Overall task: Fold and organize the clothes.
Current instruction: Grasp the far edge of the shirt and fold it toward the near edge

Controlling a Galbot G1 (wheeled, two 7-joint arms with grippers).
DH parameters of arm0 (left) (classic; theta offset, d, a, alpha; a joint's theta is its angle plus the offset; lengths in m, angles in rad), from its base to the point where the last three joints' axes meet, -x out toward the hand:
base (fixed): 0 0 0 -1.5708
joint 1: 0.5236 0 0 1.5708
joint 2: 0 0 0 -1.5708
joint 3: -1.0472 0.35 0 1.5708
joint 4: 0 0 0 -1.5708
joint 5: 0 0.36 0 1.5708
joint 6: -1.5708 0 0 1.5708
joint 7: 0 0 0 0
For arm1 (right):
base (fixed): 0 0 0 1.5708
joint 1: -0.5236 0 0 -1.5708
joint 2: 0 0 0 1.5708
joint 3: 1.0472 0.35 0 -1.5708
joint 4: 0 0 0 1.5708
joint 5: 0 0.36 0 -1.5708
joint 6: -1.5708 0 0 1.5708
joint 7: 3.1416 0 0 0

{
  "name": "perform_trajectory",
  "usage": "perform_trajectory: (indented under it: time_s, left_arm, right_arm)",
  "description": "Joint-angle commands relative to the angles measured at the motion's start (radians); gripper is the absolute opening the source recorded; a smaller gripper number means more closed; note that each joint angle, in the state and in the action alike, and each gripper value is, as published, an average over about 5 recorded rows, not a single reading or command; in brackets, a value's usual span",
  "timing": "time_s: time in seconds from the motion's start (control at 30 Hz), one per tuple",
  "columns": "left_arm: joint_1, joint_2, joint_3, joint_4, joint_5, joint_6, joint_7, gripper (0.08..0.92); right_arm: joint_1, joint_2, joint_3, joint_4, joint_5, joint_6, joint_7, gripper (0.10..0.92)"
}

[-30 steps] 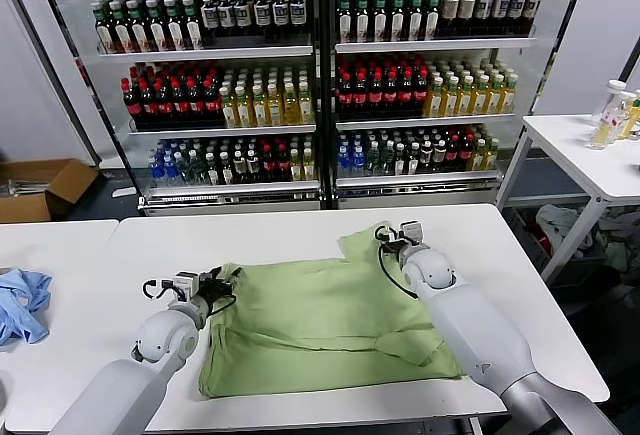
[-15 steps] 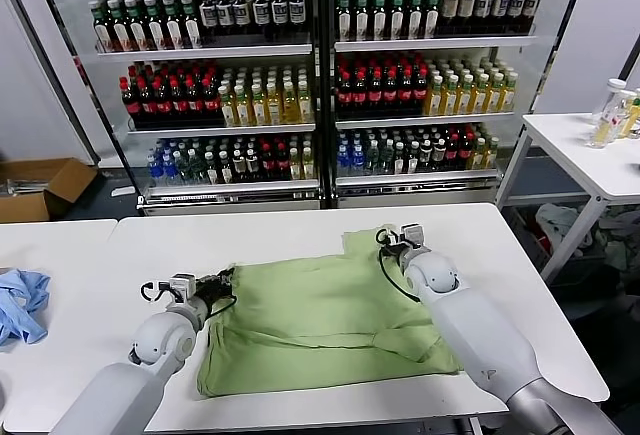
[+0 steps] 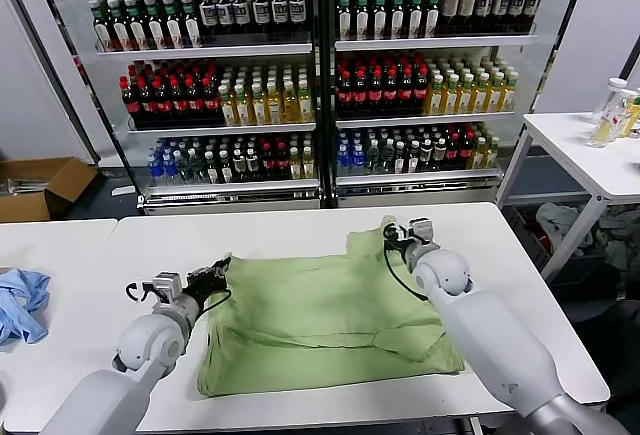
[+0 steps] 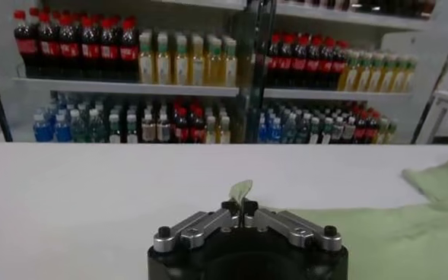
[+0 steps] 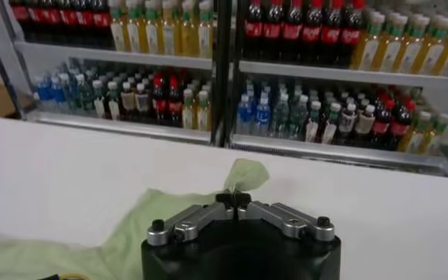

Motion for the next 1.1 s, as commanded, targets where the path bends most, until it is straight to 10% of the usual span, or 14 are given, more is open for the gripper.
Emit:
perform_trajectory:
  time_s: [0.03,1.1]
  left_arm:
    - [0.133,0.014,-0.075,-0.161,-0.027,-0.011,0.005,0.094]
    - [0.423,0.040,-0.191,-0.259,0.076,0.037,0.042,0.094]
  right_arm:
    - [-0.166,-0.101,0.120,0.253,0.017,-0.004,0.004,0.107]
    - [-0.900,-0.169,0.543,0.684,0.000,-0.010,0.011,0.107]
